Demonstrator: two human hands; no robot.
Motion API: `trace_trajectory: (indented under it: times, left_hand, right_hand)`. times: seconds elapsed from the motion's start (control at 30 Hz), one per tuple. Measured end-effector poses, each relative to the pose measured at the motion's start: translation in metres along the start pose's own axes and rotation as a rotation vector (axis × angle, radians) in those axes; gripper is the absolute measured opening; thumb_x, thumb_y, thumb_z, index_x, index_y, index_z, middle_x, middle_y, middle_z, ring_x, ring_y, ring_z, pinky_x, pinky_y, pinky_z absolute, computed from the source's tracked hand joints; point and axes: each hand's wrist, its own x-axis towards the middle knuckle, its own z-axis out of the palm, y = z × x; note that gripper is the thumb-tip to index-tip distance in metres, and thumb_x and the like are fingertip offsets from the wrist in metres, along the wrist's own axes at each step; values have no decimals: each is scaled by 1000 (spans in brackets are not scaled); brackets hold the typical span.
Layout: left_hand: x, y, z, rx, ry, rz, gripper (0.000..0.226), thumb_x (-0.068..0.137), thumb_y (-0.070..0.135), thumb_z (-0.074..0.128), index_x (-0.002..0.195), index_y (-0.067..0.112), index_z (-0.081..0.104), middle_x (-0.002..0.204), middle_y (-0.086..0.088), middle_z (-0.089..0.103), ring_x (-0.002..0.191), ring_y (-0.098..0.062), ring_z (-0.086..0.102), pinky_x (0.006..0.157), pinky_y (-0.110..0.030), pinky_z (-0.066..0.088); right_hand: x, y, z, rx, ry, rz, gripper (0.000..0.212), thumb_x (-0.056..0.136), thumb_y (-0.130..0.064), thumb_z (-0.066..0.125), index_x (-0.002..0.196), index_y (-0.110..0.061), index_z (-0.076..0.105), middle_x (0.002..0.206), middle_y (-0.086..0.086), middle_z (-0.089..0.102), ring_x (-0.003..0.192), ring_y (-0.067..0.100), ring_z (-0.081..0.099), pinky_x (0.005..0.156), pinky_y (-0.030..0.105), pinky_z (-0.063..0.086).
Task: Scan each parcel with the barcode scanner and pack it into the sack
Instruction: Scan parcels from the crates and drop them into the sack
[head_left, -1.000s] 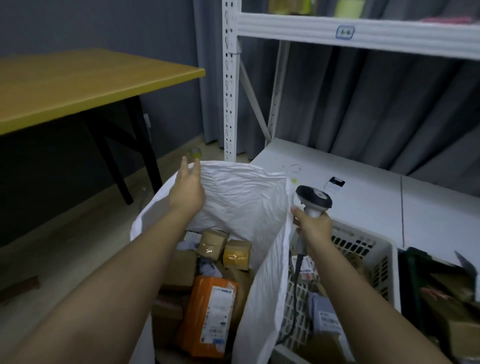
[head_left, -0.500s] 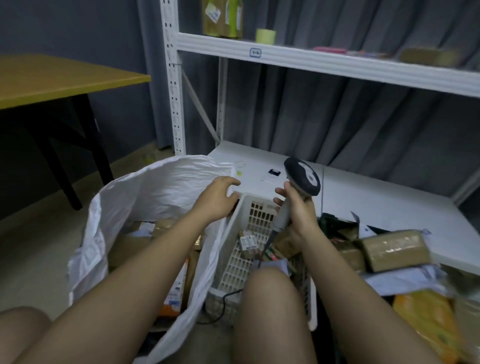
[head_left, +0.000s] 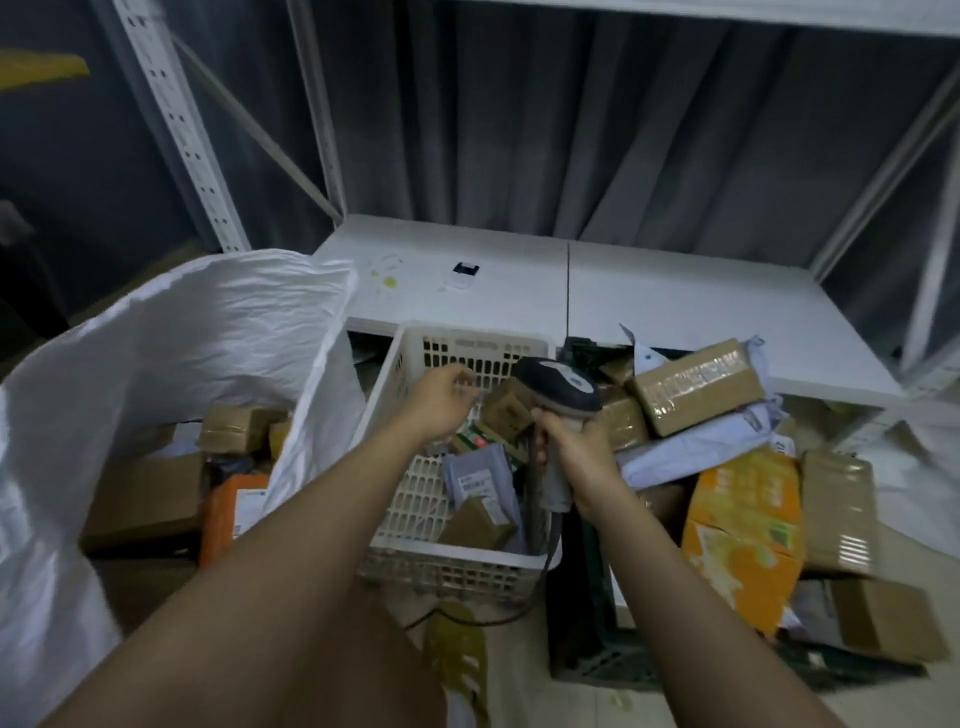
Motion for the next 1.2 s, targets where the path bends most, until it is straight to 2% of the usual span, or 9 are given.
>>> trace_trajectory:
  times: [0.2,0.33,0.47,0.53,0.63,0.73,0.83,1.0,1.2]
  left_hand:
    - [24,-64,81,-65,-165,-144,14,97,14,53,109,9,57,86,3,52,73,-9,49,67,-28,41]
    - [32,-110,124,-84,-219,-261,55,84,18,70,130,-3,48,125,-16,52,121,-33,51,94,-33,43]
    - [46,-135,155,-113,-182,-270,28,99,5,47,92,-7,71,104,-25,54,86,-25,69,63,-20,54]
    - [52,-149,167,-13,-194,-261,29,84,27,67,102,4,68,115,-16,55,99,-21,65,81,-29,54]
    - [58,-165,191,10,-296,-246,88,49,64,72,122,17,51,128,-12,53,120,-33,52,96,-45,47]
    - [59,-173,210,153,-282,-276,122,57,60,81,149,15,13,152,-17,17,140,-36,21,111,-49,29]
    - [57,-177,227,321,-127,-208,110,69,62,72,149,11,16,150,-18,23,139,-35,22,109,-46,27]
    - [61,-175,216,181,-76,-258,87,77,50,70,141,9,26,140,-19,31,131,-34,30,104,-42,31]
    - [74,-134,136,-25,44,-296,99,68,47,79,142,11,23,139,-17,28,131,-34,28,102,-43,35]
  right_hand:
    - [20,56,3,52,98,117,9,91,-11,65,83,-9,61,62,2,57,55,13,53,46,15,43]
    - [38,87,8,147,149,258,14,90,-12,66,99,-4,59,66,4,59,52,10,56,49,21,45]
    - [48,100,4,158,191,287,9,89,-11,65,90,-4,61,61,3,58,56,15,54,55,26,44]
    - [53,101,5,160,206,301,7,90,-11,63,88,-5,60,61,5,55,56,16,52,55,27,42]
    - [62,104,9,149,207,322,8,90,-14,64,93,-7,60,66,3,58,60,14,55,56,24,46]
    - [68,109,14,161,206,332,4,90,-14,64,91,-10,63,63,1,60,61,13,56,60,26,46]
    - [72,114,21,168,202,352,5,91,-12,63,90,-8,62,62,1,59,58,12,56,55,24,46]
    - [71,117,30,160,163,350,12,90,-13,64,98,-4,61,63,4,57,54,11,52,52,23,44]
    - [60,90,39,117,149,263,13,92,-12,62,87,0,64,66,8,56,56,15,53,54,24,44]
